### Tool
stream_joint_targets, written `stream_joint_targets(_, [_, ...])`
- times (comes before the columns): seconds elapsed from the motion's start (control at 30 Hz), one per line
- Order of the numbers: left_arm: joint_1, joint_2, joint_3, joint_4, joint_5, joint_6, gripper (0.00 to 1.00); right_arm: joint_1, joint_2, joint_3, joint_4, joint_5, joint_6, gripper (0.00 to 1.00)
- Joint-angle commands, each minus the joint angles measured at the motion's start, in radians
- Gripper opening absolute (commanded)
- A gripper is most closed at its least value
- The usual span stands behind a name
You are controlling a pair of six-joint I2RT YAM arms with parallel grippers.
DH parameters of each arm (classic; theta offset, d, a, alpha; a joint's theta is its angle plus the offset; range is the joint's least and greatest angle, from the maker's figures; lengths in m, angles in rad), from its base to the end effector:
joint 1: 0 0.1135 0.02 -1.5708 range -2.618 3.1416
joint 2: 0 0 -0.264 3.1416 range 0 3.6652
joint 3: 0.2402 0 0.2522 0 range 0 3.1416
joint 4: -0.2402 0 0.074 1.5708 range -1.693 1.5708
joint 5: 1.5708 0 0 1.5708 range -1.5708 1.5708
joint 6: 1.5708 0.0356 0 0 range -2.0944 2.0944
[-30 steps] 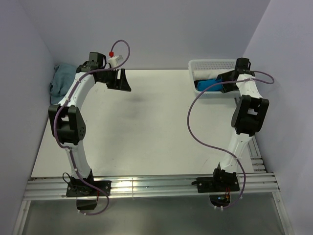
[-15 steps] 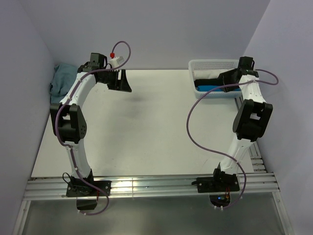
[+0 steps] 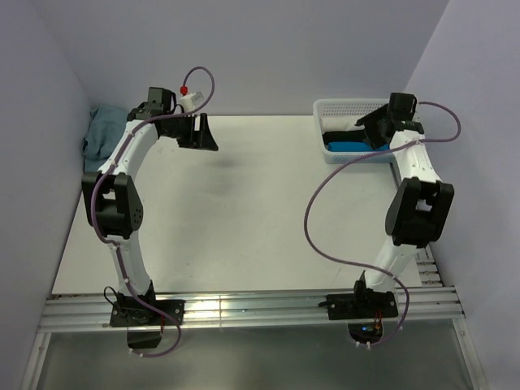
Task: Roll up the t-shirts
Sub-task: Place the rolled tshirt into the container
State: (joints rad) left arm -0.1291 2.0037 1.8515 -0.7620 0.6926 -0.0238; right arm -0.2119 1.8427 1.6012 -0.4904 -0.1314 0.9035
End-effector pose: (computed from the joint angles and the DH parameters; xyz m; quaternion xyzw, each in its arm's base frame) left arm 0.4372 -0.0797 0.2950 0.1562 0.8834 -0.3435 0.2779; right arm 0.4159 -0.0847 0.2944 0.4596 0.7874 0.1942 0.3620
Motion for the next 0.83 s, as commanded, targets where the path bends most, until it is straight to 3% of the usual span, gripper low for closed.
stream_joint_targets(0.0, [0.032, -0.12, -0.021, 0.062, -0.002, -0.054, 0.76, 0.101, -0.21, -0.082, 0.116, 0.068, -0.11, 0.66])
stream_joint_targets(0.23, [0.108, -0.307, -0.216, 0.131, -0.111, -0.01, 0.76, 0.368, -0.606, -0.522, 0.381, 0.188, -0.133, 0.71])
stream_joint_targets(0.37, [0.126, -0.425, -0.359, 0.173, -0.15, 0.013, 0.77, 0.483, -0.804, -0.696, 0.405, 0.251, -0.149, 0.74])
stream_joint_targets(0.57, [0.126, -0.531, -0.472, 0.207, -0.157, 0.048, 0.78, 0.531, -0.994, -0.825, 0.369, 0.314, -0.189, 0.77])
stream_joint_targets(0.8, [0.126, -0.56, -0.489, 0.21, -0.136, 0.032, 0.78, 0.531, -1.047, -0.785, 0.319, 0.355, -0.229, 0.81])
